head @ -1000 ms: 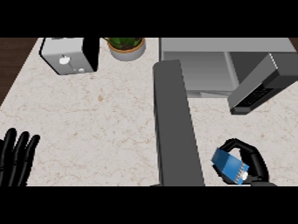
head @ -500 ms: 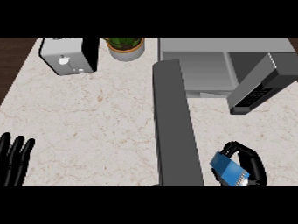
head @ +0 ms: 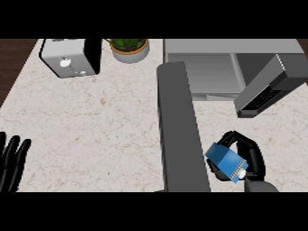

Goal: Pick up the milk, place it into the microwave and close the microwave

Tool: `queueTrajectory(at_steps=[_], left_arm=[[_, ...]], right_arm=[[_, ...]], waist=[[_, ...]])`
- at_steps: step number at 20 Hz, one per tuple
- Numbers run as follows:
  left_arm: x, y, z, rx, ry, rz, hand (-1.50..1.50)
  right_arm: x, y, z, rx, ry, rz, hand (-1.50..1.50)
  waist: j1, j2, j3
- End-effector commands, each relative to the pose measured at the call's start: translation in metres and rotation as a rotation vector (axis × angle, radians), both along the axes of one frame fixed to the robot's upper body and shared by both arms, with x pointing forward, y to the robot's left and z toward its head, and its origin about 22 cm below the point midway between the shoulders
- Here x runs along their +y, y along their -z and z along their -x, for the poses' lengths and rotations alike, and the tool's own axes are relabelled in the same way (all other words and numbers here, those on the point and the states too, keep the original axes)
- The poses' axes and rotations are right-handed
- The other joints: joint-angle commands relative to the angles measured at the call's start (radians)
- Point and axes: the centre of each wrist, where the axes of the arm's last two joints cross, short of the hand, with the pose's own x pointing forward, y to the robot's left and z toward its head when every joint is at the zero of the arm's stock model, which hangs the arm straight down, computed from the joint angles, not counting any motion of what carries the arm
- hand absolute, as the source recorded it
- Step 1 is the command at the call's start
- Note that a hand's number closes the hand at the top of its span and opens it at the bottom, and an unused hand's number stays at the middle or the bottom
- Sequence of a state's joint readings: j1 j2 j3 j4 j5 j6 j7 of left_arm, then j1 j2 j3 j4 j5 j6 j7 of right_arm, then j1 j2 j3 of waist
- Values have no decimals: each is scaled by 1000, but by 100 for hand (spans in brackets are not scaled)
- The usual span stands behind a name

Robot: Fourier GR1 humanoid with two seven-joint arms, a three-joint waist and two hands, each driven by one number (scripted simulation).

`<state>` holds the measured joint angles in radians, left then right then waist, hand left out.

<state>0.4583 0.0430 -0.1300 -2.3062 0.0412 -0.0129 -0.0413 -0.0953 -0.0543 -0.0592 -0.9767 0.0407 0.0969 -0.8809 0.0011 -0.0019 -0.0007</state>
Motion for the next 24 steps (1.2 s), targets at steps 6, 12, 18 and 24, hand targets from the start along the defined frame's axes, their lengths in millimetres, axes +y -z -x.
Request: queueTrajectory(at_steps=[6,12,18,24], left_arm=[[16,17,-1,15,-4,-7,-150],[22,9,-9,9,40,1,-150],[22,-10,2,19,32,-7,-150],[22,2,-7,-5,52,3,-150]], right_arm=[[66,-40,-62,-9,70,158,150],[67,-66,-118,56,172,250,150],[61,-84,-155,81,240,338,150],[17,-120,-185,87,376,422,150]], waist=[[14,3,1],[22,8,1],[35,12,2],[67,28,3]])
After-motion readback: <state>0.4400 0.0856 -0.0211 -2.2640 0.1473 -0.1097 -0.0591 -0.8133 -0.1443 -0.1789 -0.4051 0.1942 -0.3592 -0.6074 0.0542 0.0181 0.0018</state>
